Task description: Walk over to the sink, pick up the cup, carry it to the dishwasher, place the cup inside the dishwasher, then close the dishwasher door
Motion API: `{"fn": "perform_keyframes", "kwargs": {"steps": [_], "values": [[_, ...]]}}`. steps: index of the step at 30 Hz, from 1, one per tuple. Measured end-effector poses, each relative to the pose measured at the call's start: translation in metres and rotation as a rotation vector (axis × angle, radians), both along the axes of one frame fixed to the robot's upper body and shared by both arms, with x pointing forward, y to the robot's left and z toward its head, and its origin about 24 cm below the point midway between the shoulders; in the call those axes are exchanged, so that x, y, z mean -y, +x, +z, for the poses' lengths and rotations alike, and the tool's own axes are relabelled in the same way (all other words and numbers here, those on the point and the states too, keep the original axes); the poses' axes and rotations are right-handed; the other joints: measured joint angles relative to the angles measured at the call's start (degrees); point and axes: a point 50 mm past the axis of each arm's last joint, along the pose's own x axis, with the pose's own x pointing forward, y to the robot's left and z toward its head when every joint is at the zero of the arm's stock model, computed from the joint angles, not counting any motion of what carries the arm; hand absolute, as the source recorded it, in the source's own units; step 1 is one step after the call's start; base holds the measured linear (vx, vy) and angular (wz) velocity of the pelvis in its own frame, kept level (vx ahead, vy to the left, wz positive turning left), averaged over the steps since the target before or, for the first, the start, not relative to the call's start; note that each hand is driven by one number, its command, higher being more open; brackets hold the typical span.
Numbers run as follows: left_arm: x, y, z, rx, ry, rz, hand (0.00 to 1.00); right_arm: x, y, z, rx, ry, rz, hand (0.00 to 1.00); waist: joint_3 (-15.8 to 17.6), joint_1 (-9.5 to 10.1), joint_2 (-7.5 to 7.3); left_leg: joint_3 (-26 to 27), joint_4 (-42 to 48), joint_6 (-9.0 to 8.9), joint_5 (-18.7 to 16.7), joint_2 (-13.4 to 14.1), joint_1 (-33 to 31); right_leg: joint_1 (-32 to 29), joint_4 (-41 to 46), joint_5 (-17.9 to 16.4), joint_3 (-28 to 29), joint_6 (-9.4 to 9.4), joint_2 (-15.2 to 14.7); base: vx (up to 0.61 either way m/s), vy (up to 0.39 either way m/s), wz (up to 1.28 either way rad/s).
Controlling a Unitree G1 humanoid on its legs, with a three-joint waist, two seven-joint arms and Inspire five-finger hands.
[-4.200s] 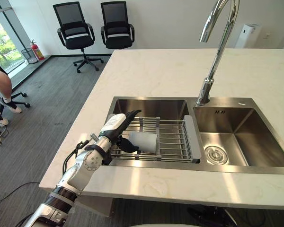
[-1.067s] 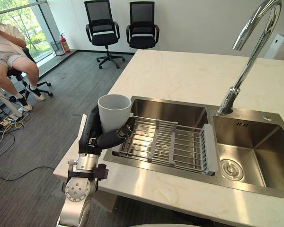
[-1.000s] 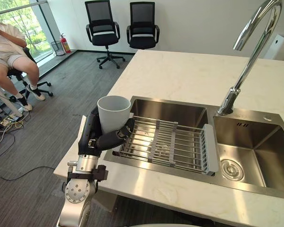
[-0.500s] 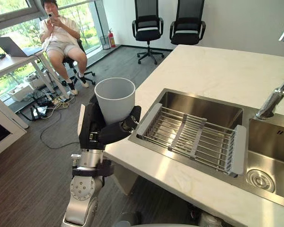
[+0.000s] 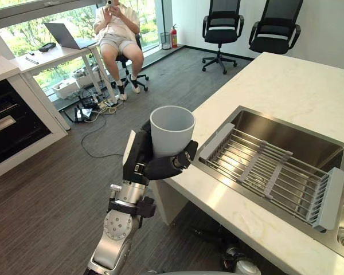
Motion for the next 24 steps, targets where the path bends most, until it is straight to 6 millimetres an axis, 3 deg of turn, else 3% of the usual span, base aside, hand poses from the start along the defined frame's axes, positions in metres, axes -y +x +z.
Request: {"fn": "perform_keyframes", "kwargs": {"steps": [6, 10, 15, 18, 19, 21, 22, 24], "values": [[-0.003, 0.001, -0.006, -0.029, 0.036, -0.005, 0.0, 0.011, -0.012, -0.007, -0.065, -0.03, -0.011, 1.0, 0.05, -0.44, -0.1, -1.78, -0.33, -0.47, 0.75, 0.55, 0.33, 1.55, -2.04, -0.13, 2.42, -0.43, 2.23, -0.03, -0.018, 0.11], [-0.007, 0.002, -0.013, -0.054, 0.066, -0.002, 0.0, 0.019, -0.019, -0.012, -0.107, -0.034, -0.008, 1.0, 0.21, -0.43, -0.31, -2.14, -6.65, -1.36, 4.57, 1.09, 3.09, 1.62, -2.83, -0.22, 2.65, -1.41, 3.99, -0.05, -0.063, 0.02], [-0.032, 0.005, -0.025, -0.107, 0.117, 0.064, 0.0, 0.047, -0.035, -0.015, -0.053, -0.002, -0.082, 1.0, 1.3, -0.29, -0.73, -2.23, -10.89, -2.13, 7.16, 1.95, 4.48, 1.29, -2.92, -0.55, 2.24, -2.05, 5.42, -0.02, -0.058, 0.02], [-0.048, 0.004, -0.024, -0.111, 0.099, 0.126, 0.0, 0.066, -0.053, -0.013, -0.033, -0.023, -0.082, 1.0, 1.6, -0.38, -0.93, -1.71, -11.21, -1.46, 6.67, 1.8, 3.17, 1.47, -2.69, -0.42, 0.28, -1.02, 4.99, 0.02, -0.004, 0.26], [-0.051, 0.004, -0.023, -0.112, 0.085, 0.127, 0.0, 0.075, -0.059, -0.012, -0.042, -0.038, -0.089, 1.0, 1.7, -0.75, -1.41, 5.66, -11.17, 0.43, 5.73, 2.2, 3.01, 1.77, -2.81, -0.24, -1.68, -0.71, 3.98, 0.06, 0.063, 0.63], [-0.047, 0.004, -0.021, -0.097, 0.072, 0.104, 0.0, 0.083, -0.061, -0.01, -0.04, -0.061, -0.092, 1.0, 1.88, -2.43, -1.65, 14.64, -9.47, 1.5, 7.22, 2.88, 2.31, 2.59, -2.01, -0.3, -5.36, -0.51, 2.28, 0.12, 0.16, 1.17], [-0.044, 0.003, -0.019, -0.088, 0.064, 0.085, 0.0, 0.084, -0.061, -0.01, -0.04, -0.065, -0.091, 1.0, 1.84, -2.41, -1.36, 16.4, -9.09, 1.05, 7.62, 2.06, 2.17, 3.07, -0.36, -0.35, -6.8, -0.46, 1.26, 0.1, 0.19, 1.24], [-0.043, 0.001, -0.016, -0.073, 0.054, 0.085, 0.0, 0.077, -0.06, -0.011, -0.033, -0.044, -0.098, 1.0, 2.15, -2.0, -1.57, 14.56, -9.87, 1.03, 7.56, 1.64, 3.3, 3.86, 2.39, -0.72, -7.69, -0.57, 0.26, 0.06, 0.111, 0.81]]}}
